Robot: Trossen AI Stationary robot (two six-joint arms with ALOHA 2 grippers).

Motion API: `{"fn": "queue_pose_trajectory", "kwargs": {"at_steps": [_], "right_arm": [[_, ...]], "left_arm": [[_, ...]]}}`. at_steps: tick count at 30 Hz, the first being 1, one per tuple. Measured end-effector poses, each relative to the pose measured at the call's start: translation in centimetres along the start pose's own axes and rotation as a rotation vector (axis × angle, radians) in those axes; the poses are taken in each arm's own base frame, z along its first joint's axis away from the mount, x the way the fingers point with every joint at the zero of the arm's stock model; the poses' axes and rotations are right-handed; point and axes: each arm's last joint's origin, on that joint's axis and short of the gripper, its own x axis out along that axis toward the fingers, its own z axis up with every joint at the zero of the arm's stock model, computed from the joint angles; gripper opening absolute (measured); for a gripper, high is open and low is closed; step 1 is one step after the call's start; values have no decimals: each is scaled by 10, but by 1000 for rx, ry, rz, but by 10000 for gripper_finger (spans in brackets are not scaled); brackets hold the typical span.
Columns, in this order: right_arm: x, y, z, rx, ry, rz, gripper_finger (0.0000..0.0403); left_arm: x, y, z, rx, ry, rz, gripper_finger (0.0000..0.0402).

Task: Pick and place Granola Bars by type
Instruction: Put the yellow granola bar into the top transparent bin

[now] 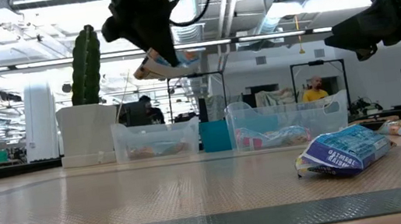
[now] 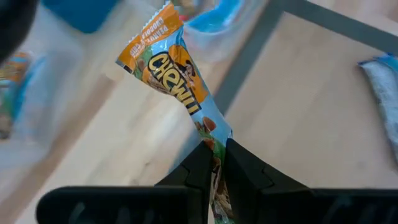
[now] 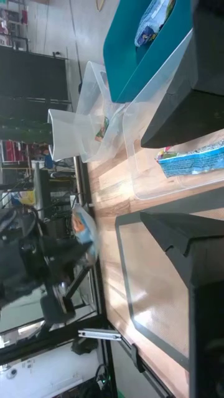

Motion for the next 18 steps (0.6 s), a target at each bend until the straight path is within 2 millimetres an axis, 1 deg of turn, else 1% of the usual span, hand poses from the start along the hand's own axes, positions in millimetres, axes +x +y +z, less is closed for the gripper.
{"fn": "queue_pose_trajectory", "kwargs": {"at_steps": [4,11,18], "right_arm": [[0,0,0,0,0,0,170],[0,0,0,0,0,0,170],[0,0,0,0,0,0,170]], "left_arm": [[-2,24,-1,-17,-18,44,29],[-6,76,-3,-75,-62,146,29],[1,127,-1,-116,-94,213,29]]}}
